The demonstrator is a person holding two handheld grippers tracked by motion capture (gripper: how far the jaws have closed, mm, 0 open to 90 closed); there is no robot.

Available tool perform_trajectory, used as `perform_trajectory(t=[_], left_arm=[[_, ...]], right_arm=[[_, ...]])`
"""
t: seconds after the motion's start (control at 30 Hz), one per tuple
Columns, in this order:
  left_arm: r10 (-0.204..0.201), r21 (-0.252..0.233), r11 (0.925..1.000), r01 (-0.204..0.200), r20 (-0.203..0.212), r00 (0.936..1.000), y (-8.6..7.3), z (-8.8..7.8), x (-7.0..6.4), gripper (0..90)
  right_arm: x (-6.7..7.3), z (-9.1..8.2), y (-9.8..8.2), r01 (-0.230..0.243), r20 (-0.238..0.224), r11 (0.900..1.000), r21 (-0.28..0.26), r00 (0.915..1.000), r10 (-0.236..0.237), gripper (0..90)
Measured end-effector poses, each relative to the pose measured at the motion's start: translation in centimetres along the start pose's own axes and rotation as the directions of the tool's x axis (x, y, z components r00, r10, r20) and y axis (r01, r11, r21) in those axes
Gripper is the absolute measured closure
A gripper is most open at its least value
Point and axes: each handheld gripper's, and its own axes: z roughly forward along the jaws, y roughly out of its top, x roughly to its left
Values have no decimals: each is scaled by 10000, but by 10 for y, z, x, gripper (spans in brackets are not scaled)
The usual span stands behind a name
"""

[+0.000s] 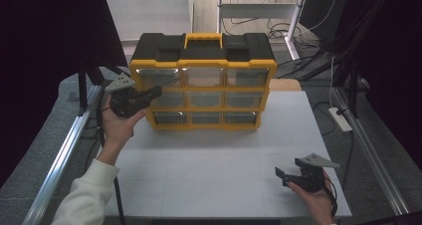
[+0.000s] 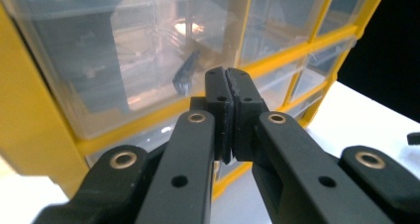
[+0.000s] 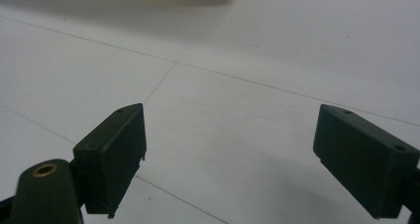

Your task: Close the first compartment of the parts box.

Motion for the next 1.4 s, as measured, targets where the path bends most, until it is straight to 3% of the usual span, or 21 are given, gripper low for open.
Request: perform_trajectory(t=[0.57, 1.07, 1.4], left_arm=[[501, 417, 9978, -521, 484, 9976, -28, -18, -24, 877], [342, 812, 9959, -398, 686, 9971, -68, -30, -31, 873], [173, 1103, 9936, -230, 528, 9985, -95, -32, -36, 870]], right_arm=[[0, -1, 0, 35, -17, 10000, -45, 10000, -35, 137], [2, -1, 1, 172, 4, 9997, -162, 9999, -172, 136], [2, -1, 1, 193, -49, 9996, -188, 9998, -194, 136]])
